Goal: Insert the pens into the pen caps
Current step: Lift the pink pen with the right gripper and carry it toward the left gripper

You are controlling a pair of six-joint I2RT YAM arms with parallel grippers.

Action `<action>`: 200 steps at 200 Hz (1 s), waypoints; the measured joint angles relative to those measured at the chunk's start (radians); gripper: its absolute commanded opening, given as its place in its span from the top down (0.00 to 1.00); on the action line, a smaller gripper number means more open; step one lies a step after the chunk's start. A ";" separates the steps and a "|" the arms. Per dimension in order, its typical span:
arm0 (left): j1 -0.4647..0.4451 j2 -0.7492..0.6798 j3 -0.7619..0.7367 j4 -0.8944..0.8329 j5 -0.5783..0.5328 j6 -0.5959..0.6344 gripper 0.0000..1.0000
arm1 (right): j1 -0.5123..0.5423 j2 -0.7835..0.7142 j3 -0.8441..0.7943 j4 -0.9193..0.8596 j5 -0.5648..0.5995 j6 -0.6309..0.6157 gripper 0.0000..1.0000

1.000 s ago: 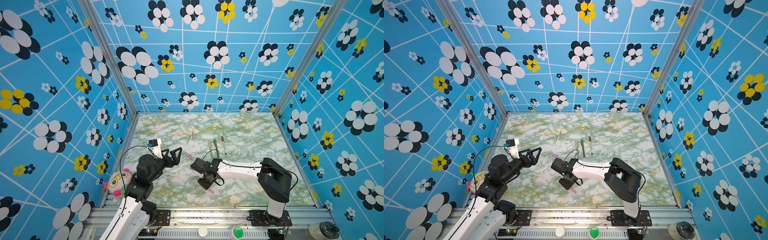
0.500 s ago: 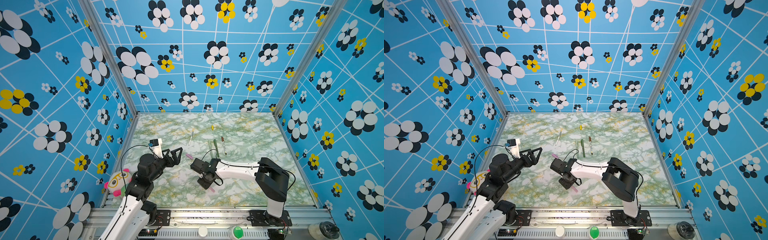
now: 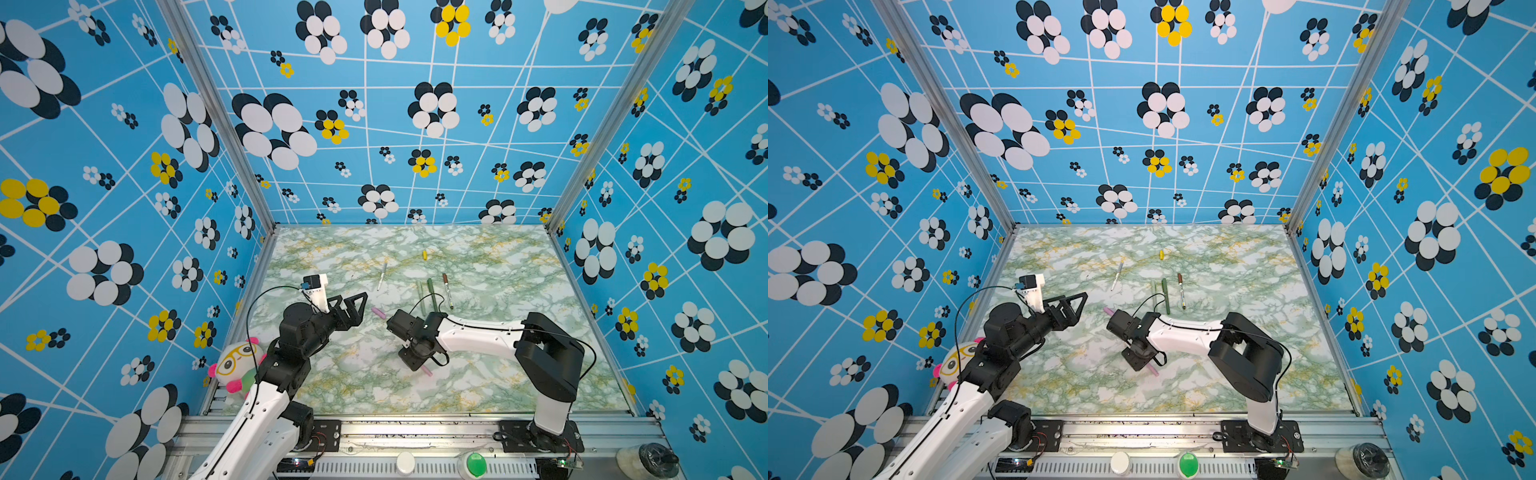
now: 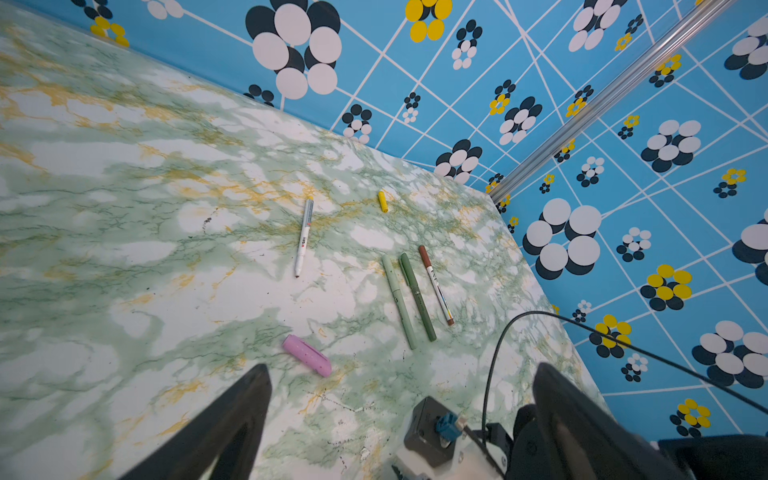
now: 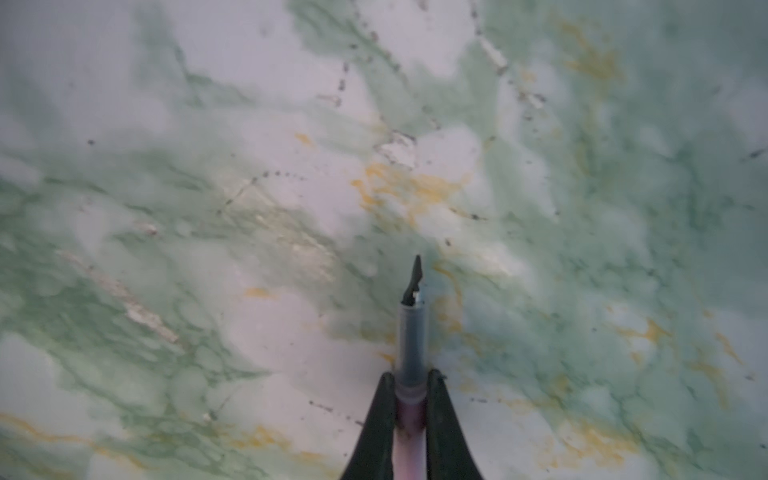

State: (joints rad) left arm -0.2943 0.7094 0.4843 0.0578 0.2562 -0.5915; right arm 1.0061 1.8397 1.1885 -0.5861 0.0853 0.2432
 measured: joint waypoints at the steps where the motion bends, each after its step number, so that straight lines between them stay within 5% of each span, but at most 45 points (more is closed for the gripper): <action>1: 0.000 0.002 0.000 0.000 0.001 0.000 0.01 | -0.006 -0.004 -0.001 0.001 0.000 0.001 0.94; 61: 0.000 0.029 0.067 0.000 0.108 0.035 0.01 | -0.209 -0.190 0.085 0.074 -0.107 0.055 0.94; 123: -0.007 0.077 0.140 0.025 0.399 0.060 0.02 | -0.409 -0.310 0.142 0.223 -0.292 0.216 0.95; 200: -0.140 0.249 0.214 0.000 0.499 0.108 0.11 | -0.431 -0.345 0.078 0.417 -0.583 0.339 0.95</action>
State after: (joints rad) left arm -0.4347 0.9588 0.6979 0.0574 0.7551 -0.4835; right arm 0.5751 1.4944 1.2663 -0.1688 -0.4976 0.5819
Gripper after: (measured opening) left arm 0.910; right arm 0.121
